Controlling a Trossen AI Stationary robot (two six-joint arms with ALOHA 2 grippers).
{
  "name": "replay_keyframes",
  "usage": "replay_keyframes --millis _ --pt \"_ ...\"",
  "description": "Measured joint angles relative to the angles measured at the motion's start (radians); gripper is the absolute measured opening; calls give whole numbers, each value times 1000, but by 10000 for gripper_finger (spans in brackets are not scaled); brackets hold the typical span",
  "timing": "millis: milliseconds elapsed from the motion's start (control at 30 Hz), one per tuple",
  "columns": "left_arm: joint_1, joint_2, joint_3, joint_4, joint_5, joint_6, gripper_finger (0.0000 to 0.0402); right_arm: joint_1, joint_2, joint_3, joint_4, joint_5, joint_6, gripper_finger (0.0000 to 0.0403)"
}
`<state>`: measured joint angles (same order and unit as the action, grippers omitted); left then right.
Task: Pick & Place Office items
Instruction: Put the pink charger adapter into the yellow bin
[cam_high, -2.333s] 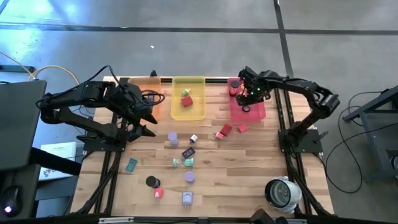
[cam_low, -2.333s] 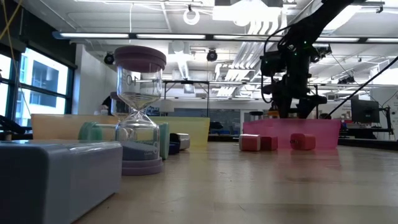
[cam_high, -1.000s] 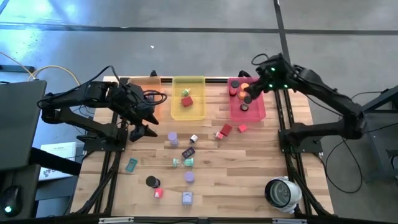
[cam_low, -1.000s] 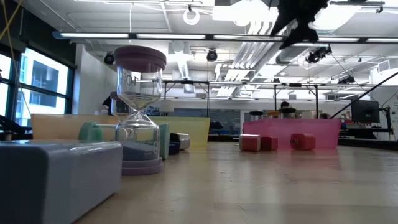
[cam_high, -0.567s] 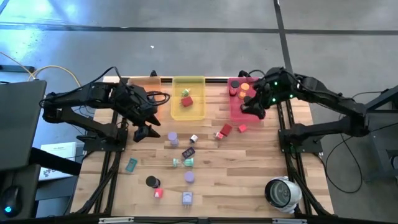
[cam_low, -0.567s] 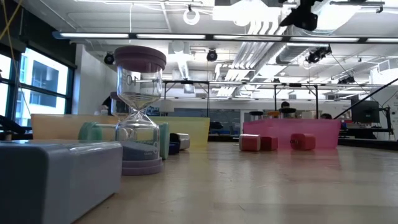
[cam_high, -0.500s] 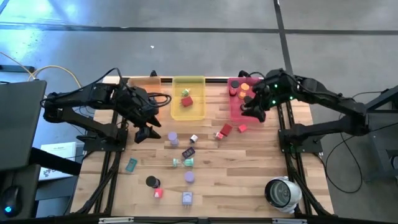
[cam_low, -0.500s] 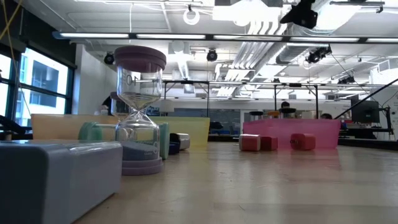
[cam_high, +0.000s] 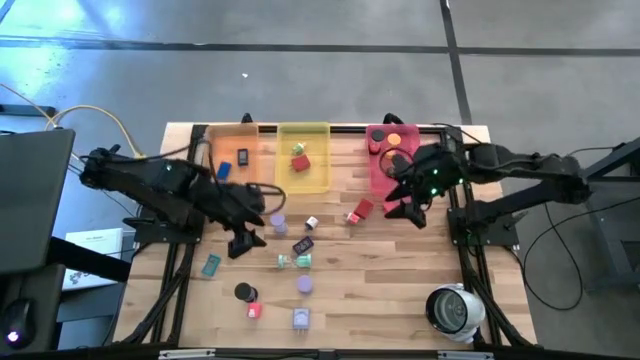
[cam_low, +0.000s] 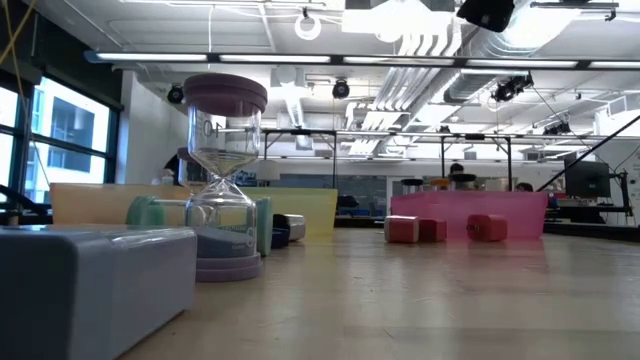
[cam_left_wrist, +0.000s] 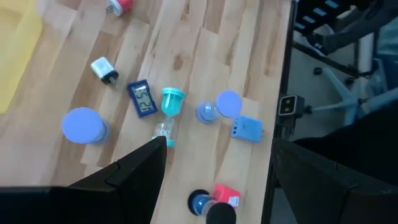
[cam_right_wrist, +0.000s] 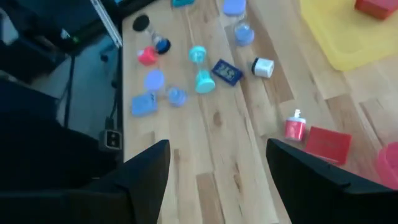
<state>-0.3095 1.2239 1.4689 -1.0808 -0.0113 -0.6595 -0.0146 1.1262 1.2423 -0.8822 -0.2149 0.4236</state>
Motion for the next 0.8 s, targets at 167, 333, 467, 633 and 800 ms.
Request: replay_keyframes --millis 167,333,467,633,800 --pt "-92 49 0 21 -77 -74 282 60 80 0 4 122 -6 256" --pt "-147 86 0 53 -93 -119 282 79 145 0 0 183 -6 256" --pt "-169 112 0 60 -97 -143 282 83 197 0 0 195 -9 256" --pt "-189 124 0 58 -88 -150 282 83 267 0 4 195 -1 256" --pt "-205 110 0 43 -18 -137 282 75 354 0 6 245 46 256"
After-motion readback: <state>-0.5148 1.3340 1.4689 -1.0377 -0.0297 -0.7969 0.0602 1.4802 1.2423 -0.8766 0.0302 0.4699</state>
